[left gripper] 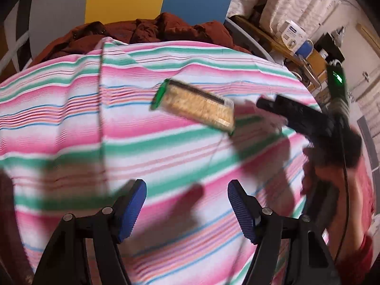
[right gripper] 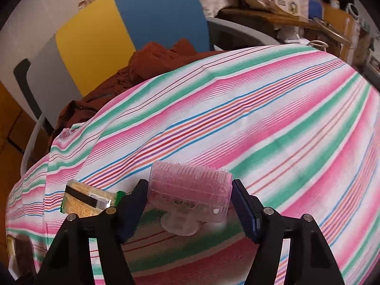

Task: Organize objects
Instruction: 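Grasp the pink hair roller with the right gripper while the left gripper grasps the cracker sleeve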

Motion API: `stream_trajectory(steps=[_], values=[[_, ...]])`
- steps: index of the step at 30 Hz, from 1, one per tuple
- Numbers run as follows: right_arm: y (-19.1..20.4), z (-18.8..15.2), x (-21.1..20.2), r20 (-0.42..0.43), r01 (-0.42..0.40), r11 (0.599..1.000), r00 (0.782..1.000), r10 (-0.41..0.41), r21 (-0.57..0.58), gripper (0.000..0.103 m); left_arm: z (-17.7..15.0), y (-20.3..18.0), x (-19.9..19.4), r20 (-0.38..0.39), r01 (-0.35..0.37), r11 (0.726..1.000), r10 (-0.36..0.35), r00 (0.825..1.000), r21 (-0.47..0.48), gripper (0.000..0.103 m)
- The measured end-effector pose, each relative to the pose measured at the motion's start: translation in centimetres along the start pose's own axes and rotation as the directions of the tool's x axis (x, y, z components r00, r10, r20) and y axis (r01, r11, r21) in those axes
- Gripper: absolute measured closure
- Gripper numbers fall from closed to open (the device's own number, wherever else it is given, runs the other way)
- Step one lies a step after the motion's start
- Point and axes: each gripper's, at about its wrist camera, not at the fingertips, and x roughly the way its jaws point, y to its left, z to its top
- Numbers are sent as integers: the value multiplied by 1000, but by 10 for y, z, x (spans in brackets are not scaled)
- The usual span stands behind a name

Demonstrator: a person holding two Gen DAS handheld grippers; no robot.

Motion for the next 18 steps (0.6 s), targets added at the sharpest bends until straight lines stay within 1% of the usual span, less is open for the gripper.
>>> stream_trajectory(steps=[3, 4, 6, 8, 10, 13, 15, 17, 18], values=[[-5, 2, -7, 6, 27, 1000, 1000, -27, -3, 33, 17, -7, 16, -27, 34, 998, -36, 999, -54, 31], [-8, 3, -9, 6, 30, 1000, 1000, -30, 7, 33, 24, -10, 23, -42, 55, 996, -58, 997, -71, 31], [-15, 4, -11, 0, 19, 999, 1000, -19, 35, 33, 37, -16, 30, -49, 67, 993, -72, 996, -92, 31], [-19, 6, -11, -8, 13, 998, 1000, -13, 59, 33, 49, -19, 37, -55, 102, 989, -108, 993, -109, 31], [-25, 6, -12, -10, 3, 996, 1000, -2, 86, 33, 61, -19, 47, -76, 92, 987, -103, 992, -128, 31], [-31, 9, -14, -12, -9, 993, 1000, 11, 120, 33, 76, -21, 54, -80, 86, 987, -97, 992, -139, 31], [-36, 11, -18, -8, -35, 988, 999, 37, 153, 33, 87, -21, 59, -93, 73, 986, -88, 992, -152, 31], [-38, 12, -22, 3, -46, 985, 999, 46, 168, 33, 95, -22, 64, -101, 55, 985, -72, 992, -162, 31], [-38, 13, -25, 11, -51, 984, 999, 50, 174, 32, 101, -23, 67, -106, 36, 986, -53, 993, -162, 31]])
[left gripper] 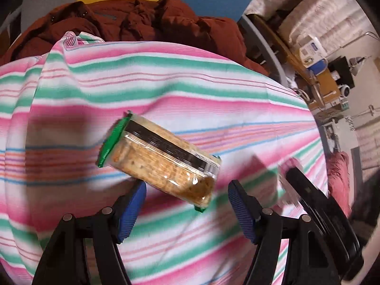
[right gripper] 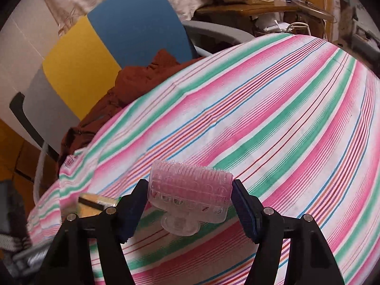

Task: Organize objects
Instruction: 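Grasp the pink hair roller with the right gripper while the left gripper grasps the cracker sleeve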

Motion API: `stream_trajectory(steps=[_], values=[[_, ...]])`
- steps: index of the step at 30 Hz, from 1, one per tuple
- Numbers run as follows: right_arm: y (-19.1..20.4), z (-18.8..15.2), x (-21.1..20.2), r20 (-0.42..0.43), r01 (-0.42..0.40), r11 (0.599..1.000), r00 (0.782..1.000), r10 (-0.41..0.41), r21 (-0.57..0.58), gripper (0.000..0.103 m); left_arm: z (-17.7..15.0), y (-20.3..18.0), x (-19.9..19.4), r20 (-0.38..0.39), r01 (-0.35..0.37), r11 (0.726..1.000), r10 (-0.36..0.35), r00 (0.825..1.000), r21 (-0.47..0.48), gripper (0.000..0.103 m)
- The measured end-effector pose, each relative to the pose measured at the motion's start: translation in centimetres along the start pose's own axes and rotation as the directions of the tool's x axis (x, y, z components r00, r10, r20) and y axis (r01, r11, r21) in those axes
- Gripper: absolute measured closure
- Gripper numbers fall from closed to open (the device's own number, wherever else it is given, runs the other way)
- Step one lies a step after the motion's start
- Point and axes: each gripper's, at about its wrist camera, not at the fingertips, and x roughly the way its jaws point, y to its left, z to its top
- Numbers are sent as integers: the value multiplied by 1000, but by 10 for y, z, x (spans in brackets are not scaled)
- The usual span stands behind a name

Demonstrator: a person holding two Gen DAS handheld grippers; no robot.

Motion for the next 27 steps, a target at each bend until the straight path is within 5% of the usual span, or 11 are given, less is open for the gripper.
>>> stream_trajectory(steps=[5, 15, 20, 27], values=[[-2, 3, -6, 11, -17, 999, 1000, 16, 27, 32, 15, -10, 5, -1, -126, 992, 126, 992, 17, 31], [-6, 6, -7, 13, -31, 997, 999, 30, 66, 32, 31, -22, 19, -18, -129, 988, 128, 992, -83, 25], [-9, 7, -6, 15, -26, 997, 1000, 25, 76, 32, 31, -49, 30, 6, -235, 967, 236, 972, 99, 30], [-14, 6, -9, 16, -29, 995, 999, 27, 97, 32, 1, -61, 21, 136, -305, 878, 274, 952, 369, 44]])
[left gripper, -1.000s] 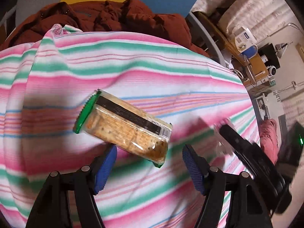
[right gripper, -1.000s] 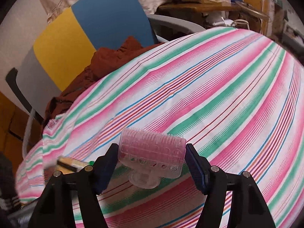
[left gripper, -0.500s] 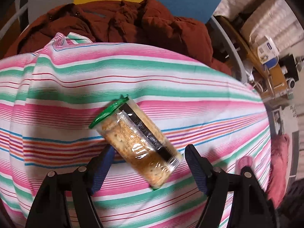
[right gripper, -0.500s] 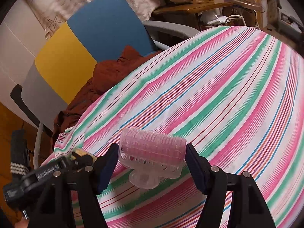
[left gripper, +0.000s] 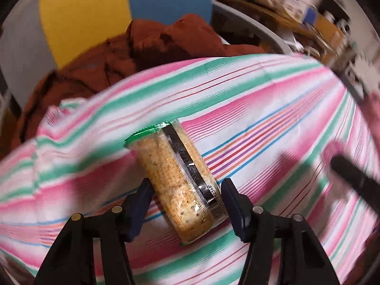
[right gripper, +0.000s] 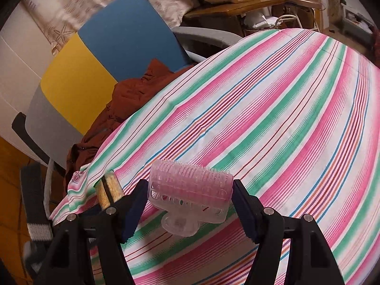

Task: Organize objects
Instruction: 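Grasp the pink hair roller with the right gripper while the left gripper grasps the cracker sleeve, then lift the hair roller and cracker sleeve and carry them to the gold tray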

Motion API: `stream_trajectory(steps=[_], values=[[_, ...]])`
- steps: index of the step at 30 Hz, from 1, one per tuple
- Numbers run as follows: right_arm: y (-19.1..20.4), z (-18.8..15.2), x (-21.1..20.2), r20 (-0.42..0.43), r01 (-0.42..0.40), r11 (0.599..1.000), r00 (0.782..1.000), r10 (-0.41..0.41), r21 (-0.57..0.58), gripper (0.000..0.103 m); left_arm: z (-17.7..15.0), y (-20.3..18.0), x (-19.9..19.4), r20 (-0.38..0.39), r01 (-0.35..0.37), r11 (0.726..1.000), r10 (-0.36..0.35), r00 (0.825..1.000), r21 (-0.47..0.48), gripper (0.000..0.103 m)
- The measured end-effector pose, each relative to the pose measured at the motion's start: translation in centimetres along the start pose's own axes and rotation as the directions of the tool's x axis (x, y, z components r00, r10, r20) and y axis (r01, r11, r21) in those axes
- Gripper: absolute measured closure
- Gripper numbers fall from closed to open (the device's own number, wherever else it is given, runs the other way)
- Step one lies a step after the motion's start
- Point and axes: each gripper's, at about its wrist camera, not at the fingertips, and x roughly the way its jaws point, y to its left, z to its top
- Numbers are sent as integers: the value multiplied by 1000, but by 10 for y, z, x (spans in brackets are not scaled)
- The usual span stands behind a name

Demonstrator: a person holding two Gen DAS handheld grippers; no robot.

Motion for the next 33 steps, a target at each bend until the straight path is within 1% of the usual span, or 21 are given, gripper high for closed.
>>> stream_trajectory(steps=[1, 2, 3, 4, 5, 6, 8, 10, 13, 15, 16, 18, 19, 20, 21, 27, 30, 33], values=[[0, 0, 0, -1, -1, 1000, 1000, 1, 1, 32, -3, 1, -2, 17, -32, 999, 32, 999, 24, 44], [1, -1, 0, -2, -2, 1000, 1000, 2, -1, 32, -7, 3, -4, 26, -43, 999, 43, 999, 31, 44], [2, -1, 0, -3, -3, 1000, 1000, 3, -5, 32, -9, 5, -4, 25, -33, 999, 32, 999, 25, 43], [3, -1, 0, -4, -3, 1000, 1000, 3, -8, 32, -11, 9, -2, 9, -6, 1000, 6, 1000, -2, 42], [5, -2, 2, -9, -3, 1000, 1000, 2, -15, 32, -12, 13, 2, -21, 25, 999, -26, 999, -48, 40], [6, -2, 2, -12, -2, 1000, 1000, 2, -20, 32, -8, 15, 3, -16, 37, 997, -38, 999, -73, 35], [7, -3, 4, -18, -2, 1000, 1000, 1, -25, 32, -6, 14, 0, 0, 43, 993, -43, 999, -110, 31], [8, -4, 5, -27, -7, 1000, 1000, 6, -31, 32, -3, 11, 3, -12, 43, 989, -45, 999, -144, 31], [8, -5, 9, -36, -2, 999, 999, 0, -38, 33, -3, 8, 4, 16, -7, 994, 9, 1000, -106, 34], [8, -6, 13, -48, 3, 999, 999, -5, -40, 33, -11, 4, 2, 66, -36, 996, 41, 997, -80, 41], [7, -7, 13, -51, 2, 999, 999, -4, -38, 33, -15, 3, 1, 93, -40, 997, 46, 995, -64, 42], [7, -6, 12, -47, -3, 999, 999, 1, -32, 33, -25, 3, -3, 149, -39, 998, 45, 988, -42, 49], [6, -6, 11, -43, -3, 999, 999, 1, -33, 33, -31, 4, -5, 180, -38, 999, 43, 983, -33, 50], [7, -6, 10, -38, 0, 999, 999, -1, -37, 33, -41, 3, -8, 223, -42, 999, 44, 974, -15, 51], [8, -6, 9, -33, 3, 999, 999, -5, -43, 33, -45, 6, -6, 242, -44, 999, 44, 969, -7, 52], [17, -12, 11, -28, 29, 996, 999, -31, -86, 33, -56, 6, -14, 255, -40, 999, 39, 966, 1, 54], [22, -15, 12, -30, 35, 994, 999, -38, -107, 33, -67, 2, -19, 271, -42, 999, 35, 962, 20, 54], [28, -16, 11, -18, 48, 989, 999, -50, -137, 33, -76, -2, -29, 314, -42, 998, 27, 949, 39, 54]])
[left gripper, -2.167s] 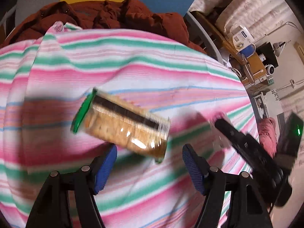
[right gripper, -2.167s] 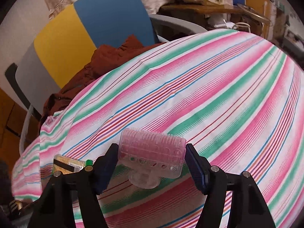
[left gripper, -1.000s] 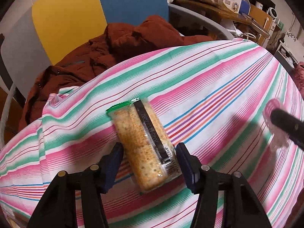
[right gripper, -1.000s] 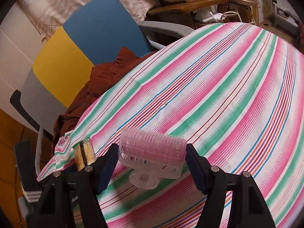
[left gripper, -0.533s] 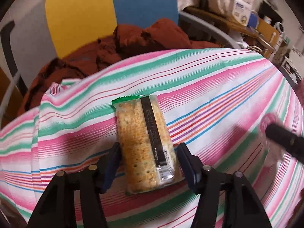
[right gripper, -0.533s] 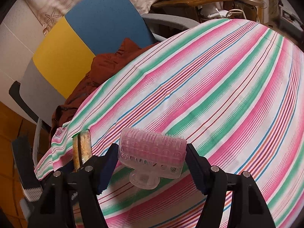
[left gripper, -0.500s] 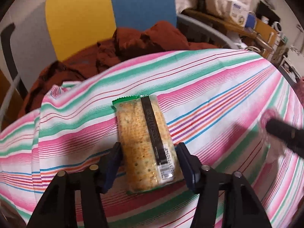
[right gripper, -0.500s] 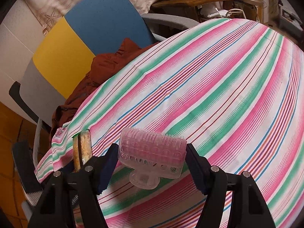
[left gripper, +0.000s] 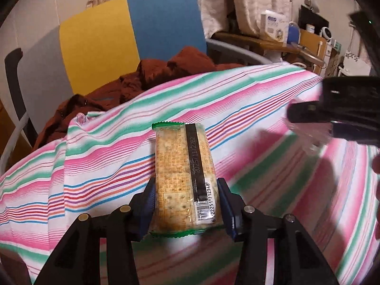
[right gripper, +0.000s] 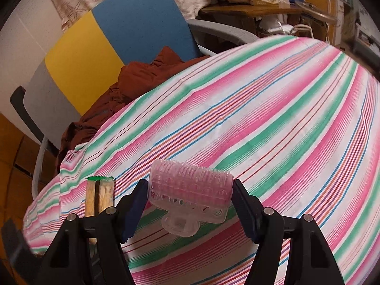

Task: Organize objects
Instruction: 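Lift the hair roller and cracker sleeve and carry them to the gold tray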

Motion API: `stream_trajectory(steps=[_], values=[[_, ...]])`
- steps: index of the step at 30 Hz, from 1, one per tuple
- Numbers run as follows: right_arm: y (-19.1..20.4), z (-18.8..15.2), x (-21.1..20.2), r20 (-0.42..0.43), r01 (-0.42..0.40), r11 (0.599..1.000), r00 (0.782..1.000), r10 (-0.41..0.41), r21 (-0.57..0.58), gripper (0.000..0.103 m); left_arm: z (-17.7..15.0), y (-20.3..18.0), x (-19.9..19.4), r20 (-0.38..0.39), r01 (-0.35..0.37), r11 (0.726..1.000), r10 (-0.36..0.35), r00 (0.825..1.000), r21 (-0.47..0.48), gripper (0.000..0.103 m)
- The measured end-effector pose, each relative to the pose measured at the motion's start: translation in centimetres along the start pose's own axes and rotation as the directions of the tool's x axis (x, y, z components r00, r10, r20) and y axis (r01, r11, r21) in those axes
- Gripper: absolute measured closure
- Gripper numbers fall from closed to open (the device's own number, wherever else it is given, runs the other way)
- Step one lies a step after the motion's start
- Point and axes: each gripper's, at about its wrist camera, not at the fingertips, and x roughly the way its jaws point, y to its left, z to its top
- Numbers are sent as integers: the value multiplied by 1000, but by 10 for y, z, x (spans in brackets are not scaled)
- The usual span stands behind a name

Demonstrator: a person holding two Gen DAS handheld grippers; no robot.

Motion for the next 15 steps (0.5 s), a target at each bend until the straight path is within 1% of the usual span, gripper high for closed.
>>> stream_trajectory(steps=[5, 9, 15], values=[[10, 0, -3, 24, 13, 999, 1000, -12, -44, 33, -10, -6, -19, 53, 9, 1000, -11, 999, 29, 54], [18, -2, -2, 30, 21, 997, 999, -19, -78, 33, -20, -5, -31, 65, 25, 999, -27, 997, 30, 54], [31, -5, -2, 54, 57, 988, 997, -49, -141, 33, -37, -2, -48, 66, 41, 999, -42, 997, 23, 54]])
